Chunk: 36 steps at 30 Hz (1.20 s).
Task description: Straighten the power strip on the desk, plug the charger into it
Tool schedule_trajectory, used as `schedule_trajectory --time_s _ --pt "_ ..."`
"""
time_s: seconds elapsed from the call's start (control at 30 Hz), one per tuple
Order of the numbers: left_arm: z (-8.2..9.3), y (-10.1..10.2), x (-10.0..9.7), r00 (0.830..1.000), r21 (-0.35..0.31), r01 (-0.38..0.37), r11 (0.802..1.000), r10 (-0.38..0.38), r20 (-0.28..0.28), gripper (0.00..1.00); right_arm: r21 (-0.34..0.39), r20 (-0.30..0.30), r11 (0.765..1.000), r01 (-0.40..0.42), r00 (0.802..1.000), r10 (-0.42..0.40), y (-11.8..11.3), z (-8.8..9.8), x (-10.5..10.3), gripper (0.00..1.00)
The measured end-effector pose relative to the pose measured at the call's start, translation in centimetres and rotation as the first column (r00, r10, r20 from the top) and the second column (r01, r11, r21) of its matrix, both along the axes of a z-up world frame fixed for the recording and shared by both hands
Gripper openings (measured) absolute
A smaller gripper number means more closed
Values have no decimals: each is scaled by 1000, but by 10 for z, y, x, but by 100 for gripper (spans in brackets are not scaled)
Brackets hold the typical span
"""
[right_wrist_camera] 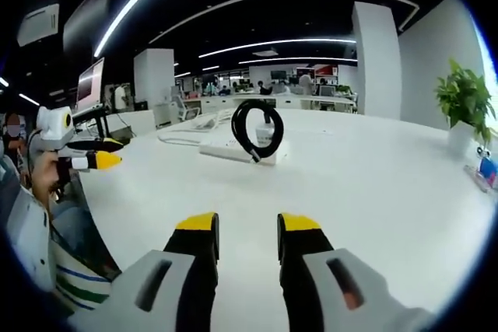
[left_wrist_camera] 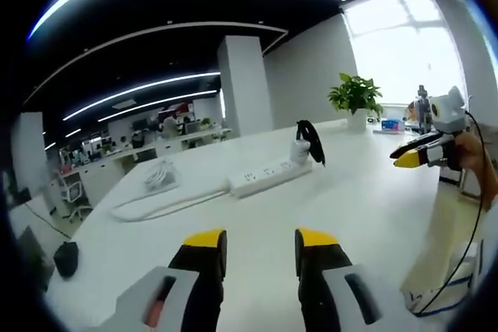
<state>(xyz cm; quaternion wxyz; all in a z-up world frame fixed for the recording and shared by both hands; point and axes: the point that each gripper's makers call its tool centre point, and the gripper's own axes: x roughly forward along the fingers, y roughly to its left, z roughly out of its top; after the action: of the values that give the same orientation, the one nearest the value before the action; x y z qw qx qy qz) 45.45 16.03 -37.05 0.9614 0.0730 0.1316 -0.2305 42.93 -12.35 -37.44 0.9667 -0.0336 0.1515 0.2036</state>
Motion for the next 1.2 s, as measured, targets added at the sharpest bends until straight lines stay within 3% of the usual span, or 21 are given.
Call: schedule_trajectory --time_s 0.77,1.2 --pt "-9 17 -4 994 33 -91 995 93 -54 47 -12 -43 1000 20 999 -20 -10 -13 -10 36" --pt "-7 21 -2 991 24 -124 992 125 -50 48 -4 -55 1000 31 998 -31 -15 -16 -9 40"
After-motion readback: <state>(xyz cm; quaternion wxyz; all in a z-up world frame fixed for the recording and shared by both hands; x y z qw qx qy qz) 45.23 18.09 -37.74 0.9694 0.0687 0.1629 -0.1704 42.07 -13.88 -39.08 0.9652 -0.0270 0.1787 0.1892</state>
